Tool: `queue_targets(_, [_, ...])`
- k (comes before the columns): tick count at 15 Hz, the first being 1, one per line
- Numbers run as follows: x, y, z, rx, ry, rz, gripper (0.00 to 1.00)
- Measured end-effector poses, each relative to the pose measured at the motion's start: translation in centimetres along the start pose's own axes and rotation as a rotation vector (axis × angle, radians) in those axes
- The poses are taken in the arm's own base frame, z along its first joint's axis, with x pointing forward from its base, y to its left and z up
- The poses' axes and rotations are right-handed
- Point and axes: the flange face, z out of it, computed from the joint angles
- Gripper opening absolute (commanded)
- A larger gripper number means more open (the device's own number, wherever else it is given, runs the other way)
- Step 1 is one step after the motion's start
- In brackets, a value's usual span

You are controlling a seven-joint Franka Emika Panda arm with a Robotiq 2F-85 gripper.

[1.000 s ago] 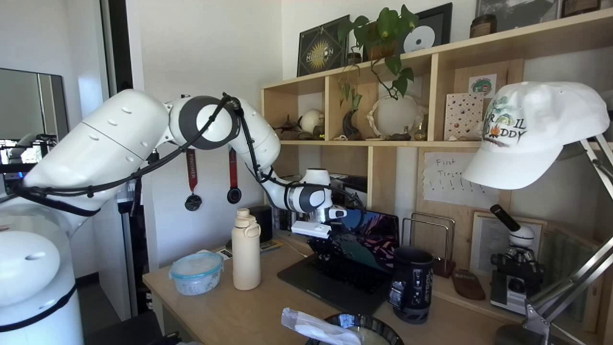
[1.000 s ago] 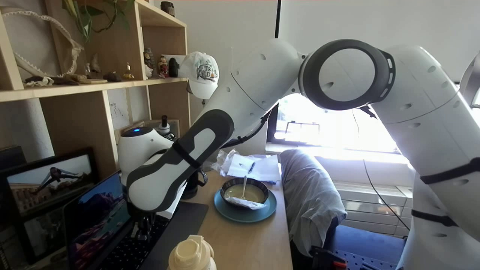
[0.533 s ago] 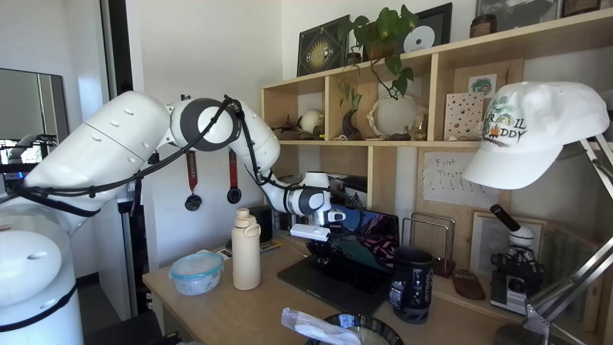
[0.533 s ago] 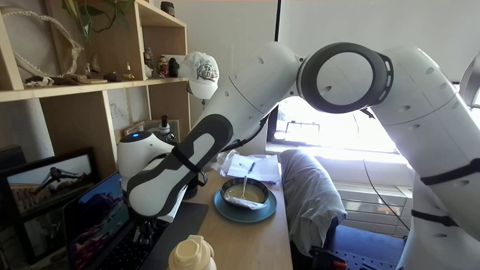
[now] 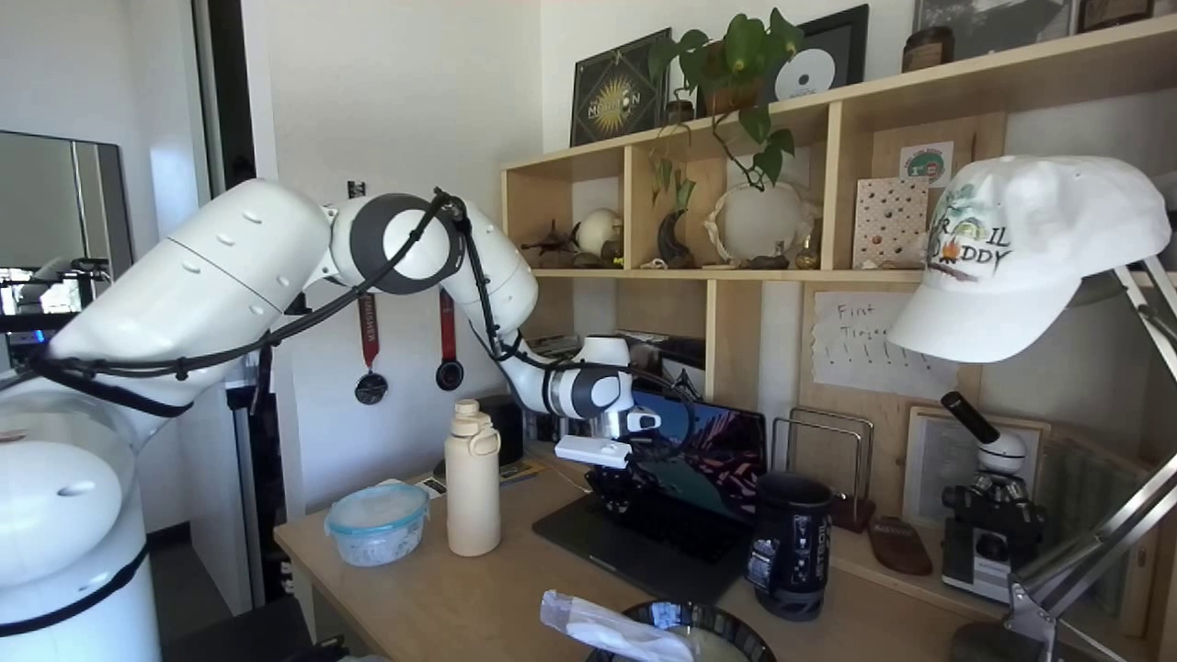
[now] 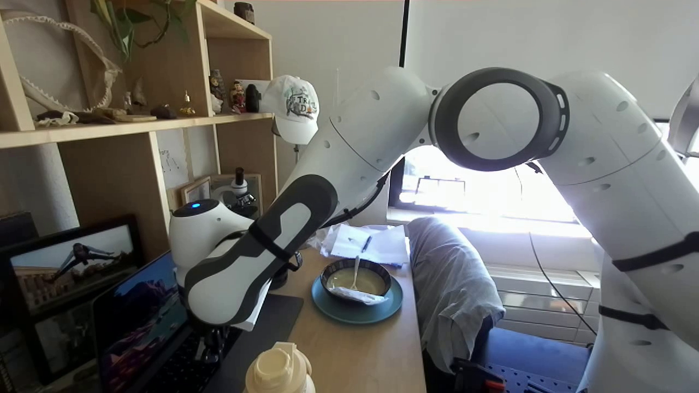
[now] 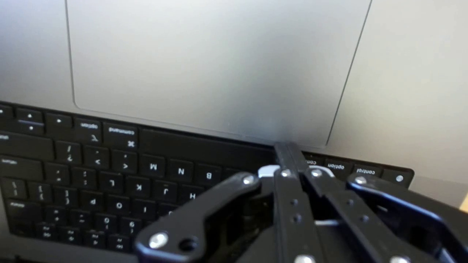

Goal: Press a key on the laptop keyboard

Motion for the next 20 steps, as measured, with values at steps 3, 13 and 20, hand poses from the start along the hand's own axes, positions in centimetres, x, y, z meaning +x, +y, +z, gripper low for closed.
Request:
queue_targets(3, [0.19, 0.16, 0.11, -0.013, 0.024, -0.004, 0.0])
queue_targets(13, [0.36, 0.26, 0.22, -0.028, 0.045, -0.008, 0.0])
queue_targets(20, [0.4, 0.22, 0.29, -0.029, 0.062, -0.008, 0.0])
